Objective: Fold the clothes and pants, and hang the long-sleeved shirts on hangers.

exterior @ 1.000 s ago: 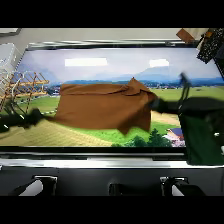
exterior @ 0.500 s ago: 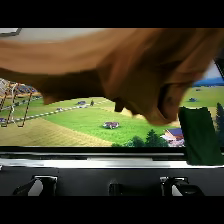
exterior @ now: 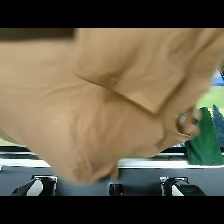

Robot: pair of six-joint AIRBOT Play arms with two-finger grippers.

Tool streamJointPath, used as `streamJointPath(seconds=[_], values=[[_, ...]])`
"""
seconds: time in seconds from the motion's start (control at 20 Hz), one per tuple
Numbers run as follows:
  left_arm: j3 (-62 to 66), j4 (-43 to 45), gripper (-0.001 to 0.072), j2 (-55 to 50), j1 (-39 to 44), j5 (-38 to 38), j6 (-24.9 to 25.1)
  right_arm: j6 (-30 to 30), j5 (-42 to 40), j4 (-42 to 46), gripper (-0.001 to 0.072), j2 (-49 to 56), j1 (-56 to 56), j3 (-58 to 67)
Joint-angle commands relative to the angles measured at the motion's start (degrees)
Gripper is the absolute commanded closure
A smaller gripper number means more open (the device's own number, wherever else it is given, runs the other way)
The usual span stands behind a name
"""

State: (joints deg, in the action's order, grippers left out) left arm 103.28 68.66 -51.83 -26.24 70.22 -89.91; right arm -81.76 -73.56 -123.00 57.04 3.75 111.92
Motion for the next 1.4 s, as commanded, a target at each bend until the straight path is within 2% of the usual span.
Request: streamJointPath(seconds=[0.0,0.15,0.4,0.55,0.65,0.75,0.95,1.1,1.25,1.35], values=[[-8.17,-3.13,0.0697,-10.97,2.45,1.62,3.65,-0.28,-1.33,2.29,0.0681,9.68,-0.02,-8.74],[-15.1,-3.04,0.0697,-23.76,7.69,-5.03,6.29,-3.08,6.01,2.23,0.068,20.46,-0.02,-14.32],[-11.65,-2.32,0.0697,-46.4,14.64,-20.11,7.67,-4.48,17.0,2.1,0.068,38.47,-0.46,-14.51],[-2.73,0.2,0.0697,-56.85,17.2,-21.38,7.39,-5.9,24.15,1.75,0.068,44.94,-0.81,-14.51],[2.84,2.73,0.0697,-60.74,18.25,-20.98,5.31,-7.02,27.23,2.08,0.0681,46.58,-0.76,-14.51],[5.31,3.85,0.0698,-61.4,18.49,-18.49,3.78,-6.88,26.18,5.16,0.0681,46.58,-0.72,-14.49],[5.66,3.85,0.0697,-61.55,18.64,-4.57,3.78,-6.29,14.75,10.8,0.068,46.53,-0.72,-14.51],[5.66,4.02,0.0697,-61.55,18.71,2.86,3.76,-3.98,8.35,16.92,0.068,46.56,-0.72,-14.51],[5.66,4.02,0.0697,-61.55,19.15,9.42,3.69,-4.02,5.64,18.47,0.068,46.71,-0.74,-14.51],[5.51,4.02,0.0697,-61.55,19.58,10.84,2.82,-3.98,5.68,18.43,0.068,47.15,-0.79,-14.58]])
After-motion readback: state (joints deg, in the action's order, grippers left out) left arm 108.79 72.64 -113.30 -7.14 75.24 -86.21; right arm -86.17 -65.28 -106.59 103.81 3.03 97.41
